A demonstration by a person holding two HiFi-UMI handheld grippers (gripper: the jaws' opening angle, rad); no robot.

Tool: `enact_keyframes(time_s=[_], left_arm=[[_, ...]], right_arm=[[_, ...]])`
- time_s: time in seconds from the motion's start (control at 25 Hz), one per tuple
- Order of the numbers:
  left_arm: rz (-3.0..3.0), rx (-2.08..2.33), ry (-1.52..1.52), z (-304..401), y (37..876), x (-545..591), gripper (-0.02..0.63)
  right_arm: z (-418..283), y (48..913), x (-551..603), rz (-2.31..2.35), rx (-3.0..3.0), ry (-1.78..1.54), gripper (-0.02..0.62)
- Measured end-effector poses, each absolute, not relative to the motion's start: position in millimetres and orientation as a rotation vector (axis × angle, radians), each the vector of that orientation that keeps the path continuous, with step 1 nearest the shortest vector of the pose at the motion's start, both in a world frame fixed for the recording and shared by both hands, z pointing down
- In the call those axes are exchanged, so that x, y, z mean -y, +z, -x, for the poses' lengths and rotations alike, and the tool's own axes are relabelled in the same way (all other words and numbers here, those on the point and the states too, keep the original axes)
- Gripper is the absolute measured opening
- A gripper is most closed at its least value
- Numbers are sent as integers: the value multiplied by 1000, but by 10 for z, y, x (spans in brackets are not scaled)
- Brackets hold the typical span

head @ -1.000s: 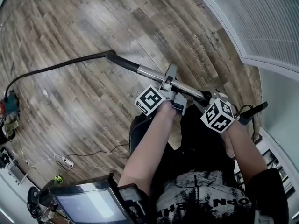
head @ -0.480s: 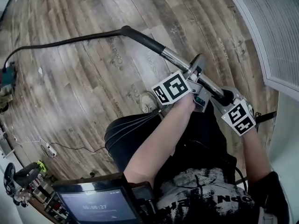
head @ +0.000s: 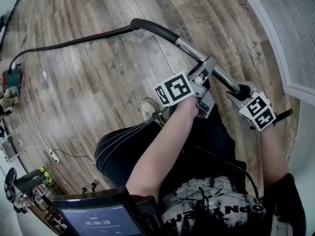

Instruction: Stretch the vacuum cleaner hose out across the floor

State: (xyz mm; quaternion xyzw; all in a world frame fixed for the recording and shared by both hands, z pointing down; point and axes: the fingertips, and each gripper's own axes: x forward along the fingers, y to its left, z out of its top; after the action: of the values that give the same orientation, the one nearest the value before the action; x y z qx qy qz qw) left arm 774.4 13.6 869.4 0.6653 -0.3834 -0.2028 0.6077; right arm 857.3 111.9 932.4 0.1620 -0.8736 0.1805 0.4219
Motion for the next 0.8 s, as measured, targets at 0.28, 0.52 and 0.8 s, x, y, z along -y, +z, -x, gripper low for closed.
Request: enact_keyframes(time_s=[0.28,0.52,0.8], left_arm=[[-1534,846,-417,-7743,8564,-379,102],[-1599,923,-413,-7471,8377,-573,0],[-1811,1032,-472,-7013,7905,-506,0]], right_arm=[[-8765,9700,-918,-396,2176,548,147],[-8855,10323,-999,-395,2169,656,147],[-8893,10977,-1295,-397,2192,818,146]])
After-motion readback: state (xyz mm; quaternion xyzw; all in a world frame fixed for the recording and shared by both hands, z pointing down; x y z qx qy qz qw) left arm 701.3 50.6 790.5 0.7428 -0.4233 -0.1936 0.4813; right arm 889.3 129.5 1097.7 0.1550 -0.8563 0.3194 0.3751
